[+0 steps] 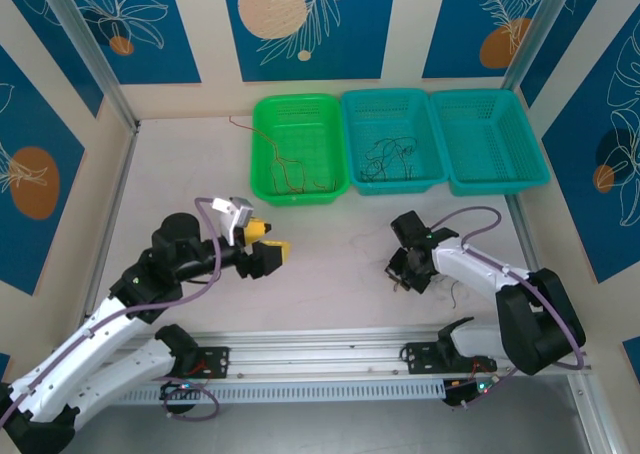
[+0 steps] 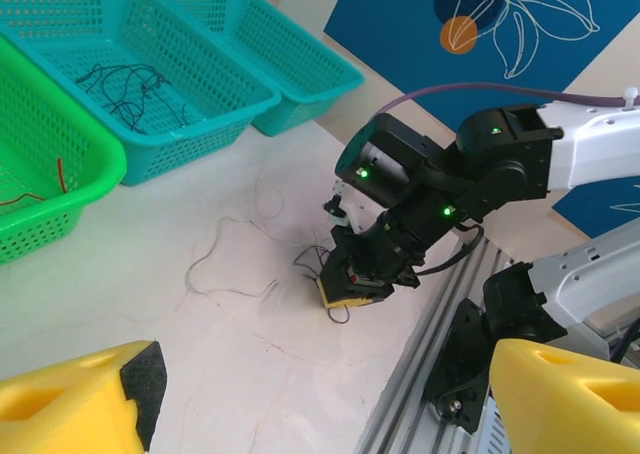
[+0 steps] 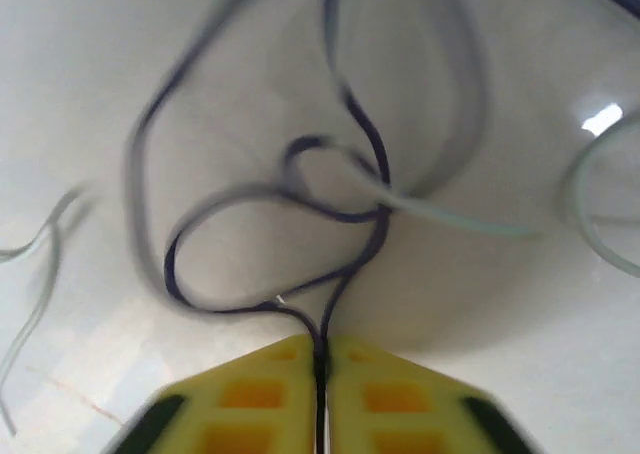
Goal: Untangle the cables
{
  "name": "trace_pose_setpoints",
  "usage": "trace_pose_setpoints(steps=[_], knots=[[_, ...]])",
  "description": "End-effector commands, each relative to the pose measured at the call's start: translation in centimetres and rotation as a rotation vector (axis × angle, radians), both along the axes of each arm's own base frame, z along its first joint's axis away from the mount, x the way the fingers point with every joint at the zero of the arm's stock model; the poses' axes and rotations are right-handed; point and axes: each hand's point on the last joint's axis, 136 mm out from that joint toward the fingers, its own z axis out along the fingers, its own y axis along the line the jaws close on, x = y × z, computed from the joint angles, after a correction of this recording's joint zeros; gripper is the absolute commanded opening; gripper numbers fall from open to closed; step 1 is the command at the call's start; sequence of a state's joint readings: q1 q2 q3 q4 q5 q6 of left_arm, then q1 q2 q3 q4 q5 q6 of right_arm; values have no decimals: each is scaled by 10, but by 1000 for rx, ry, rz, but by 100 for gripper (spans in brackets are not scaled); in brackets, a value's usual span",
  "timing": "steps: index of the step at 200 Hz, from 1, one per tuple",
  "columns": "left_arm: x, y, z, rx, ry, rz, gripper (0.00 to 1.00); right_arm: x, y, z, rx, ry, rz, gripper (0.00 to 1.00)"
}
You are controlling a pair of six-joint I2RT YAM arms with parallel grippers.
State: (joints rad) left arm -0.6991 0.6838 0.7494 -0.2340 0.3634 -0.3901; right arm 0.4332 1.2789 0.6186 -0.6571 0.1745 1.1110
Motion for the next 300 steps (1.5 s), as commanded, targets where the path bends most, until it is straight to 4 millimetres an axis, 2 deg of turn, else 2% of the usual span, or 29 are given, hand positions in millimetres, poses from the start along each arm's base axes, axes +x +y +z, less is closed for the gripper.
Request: trace_pose_setpoints(steps=[1,16,46,92,115,137,163,187,219,229,242,251,265,300], knots=[[-1,5,-8,28,-6,21,85,20,21,41,34,-122,111,0],[-1,5,-8,32,-11,20,85,27,40,78,83,-223,195,0],[-1,-4,-9,20,-9,-17,84,36,94,147,351,-336,289,0],[1,-22,-19,-36,-27,-88,84,38,147,222,490,-400,399,0],[5,-35,-32,-47,-67,-130,83,36,166,248,579,-440,462,0],[13,-45,-42,-32,-81,-144,83,35,176,259,634,-443,478,0],[28,-59,-44,-33,-101,-130,83,27,196,278,701,-469,528,0],[47,-76,-55,-21,-115,-103,83,21,210,297,738,-494,567,0],[71,-99,-75,-1,-97,-59,74,14,217,324,797,-541,571,0],[87,-96,-88,29,-61,34,67,12,216,332,814,-556,564,0],[110,-83,-109,86,12,189,56,11,211,341,822,-578,544,0],[119,-74,-123,122,60,272,49,10,205,348,823,-598,521,0],[122,-67,-137,129,90,321,43,11,192,358,823,-636,465,0],[116,-47,-175,191,167,391,40,22,142,394,832,-757,303,0]])
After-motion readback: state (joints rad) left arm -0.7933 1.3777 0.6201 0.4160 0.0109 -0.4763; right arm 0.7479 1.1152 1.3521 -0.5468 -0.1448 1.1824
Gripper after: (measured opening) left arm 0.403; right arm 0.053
